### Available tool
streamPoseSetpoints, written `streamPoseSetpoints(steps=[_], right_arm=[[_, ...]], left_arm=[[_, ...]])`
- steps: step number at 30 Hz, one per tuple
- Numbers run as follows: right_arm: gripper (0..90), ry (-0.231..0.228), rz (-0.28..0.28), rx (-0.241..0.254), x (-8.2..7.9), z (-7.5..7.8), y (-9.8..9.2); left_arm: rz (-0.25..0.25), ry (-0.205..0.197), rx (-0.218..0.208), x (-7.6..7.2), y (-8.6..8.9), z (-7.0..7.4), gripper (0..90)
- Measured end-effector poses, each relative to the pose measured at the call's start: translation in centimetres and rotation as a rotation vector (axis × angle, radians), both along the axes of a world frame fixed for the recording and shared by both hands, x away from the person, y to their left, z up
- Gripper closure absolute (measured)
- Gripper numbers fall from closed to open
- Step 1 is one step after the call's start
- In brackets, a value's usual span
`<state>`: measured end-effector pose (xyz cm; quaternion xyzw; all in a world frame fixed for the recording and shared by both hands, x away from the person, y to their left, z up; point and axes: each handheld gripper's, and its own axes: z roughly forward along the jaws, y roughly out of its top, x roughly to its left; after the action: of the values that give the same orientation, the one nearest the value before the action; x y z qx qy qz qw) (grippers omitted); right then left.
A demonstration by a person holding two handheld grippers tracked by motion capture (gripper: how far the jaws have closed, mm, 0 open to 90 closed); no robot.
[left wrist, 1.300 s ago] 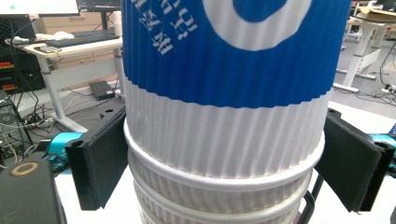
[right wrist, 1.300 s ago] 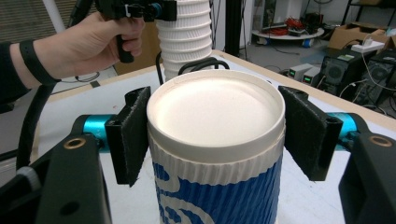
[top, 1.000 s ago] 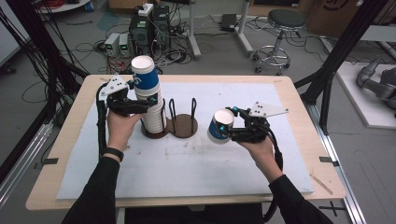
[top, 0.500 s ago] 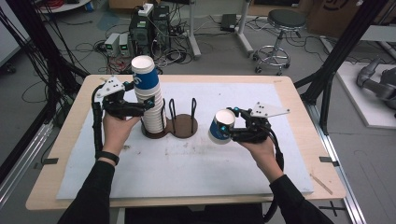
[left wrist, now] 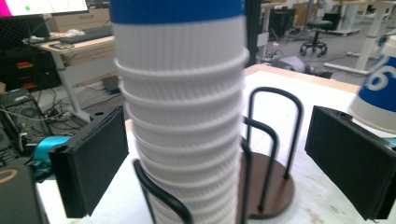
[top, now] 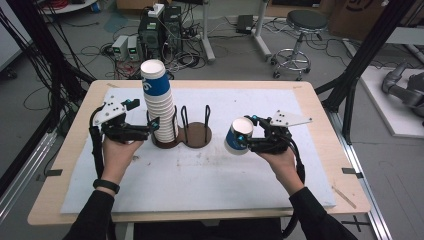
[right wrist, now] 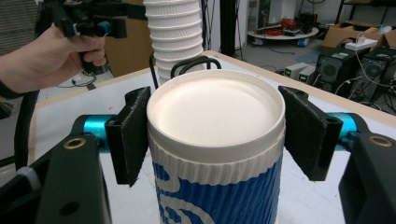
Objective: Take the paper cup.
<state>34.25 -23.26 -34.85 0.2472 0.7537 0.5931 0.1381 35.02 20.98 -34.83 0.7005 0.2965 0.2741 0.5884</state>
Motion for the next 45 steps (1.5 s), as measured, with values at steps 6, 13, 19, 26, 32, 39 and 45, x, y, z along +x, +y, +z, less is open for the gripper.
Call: streamPoseSetpoints(steps=[6, 13, 19, 26, 32, 39, 45], right_arm=[[30.5, 0.003, -0.003, 0.000, 0.0, -0.2, -0.2], [30.5, 0.010, -0.008, -0.002, 0.0, -0.4, -0.4], [30.5, 0.015, -0.012, -0.002, 0.1, -0.6, -0.5], [30.5, 0.018, -0.012, 0.000, 0.2, -0.6, -0.4], [30.5, 0.021, -0.018, 0.005, 0.3, -0.7, -0.6], [30.5, 0.021, -0.020, 0.003, 0.3, -0.8, -0.7], [30.5, 0.023, -0.020, 0.001, 0.2, -0.8, -0.7]], left_arm=[[-0.009, 0.001, -0.015, -1.8, -0.4, -1.6, 6.0], [-0.024, 0.019, 0.007, -3.2, -1.3, -3.1, 6.0], [-0.048, 0.013, 0.022, -3.9, -1.8, -3.7, 5.9], [-0.075, 0.015, 0.050, -3.8, -1.7, -4.4, 6.0], [-0.083, 0.019, 0.052, -3.9, -1.9, -4.6, 6.0], [-0.106, 0.024, 0.061, -3.8, -2.5, -4.9, 6.0], [-0.126, 0.025, 0.085, -3.8, -3.3, -5.0, 6.0]])
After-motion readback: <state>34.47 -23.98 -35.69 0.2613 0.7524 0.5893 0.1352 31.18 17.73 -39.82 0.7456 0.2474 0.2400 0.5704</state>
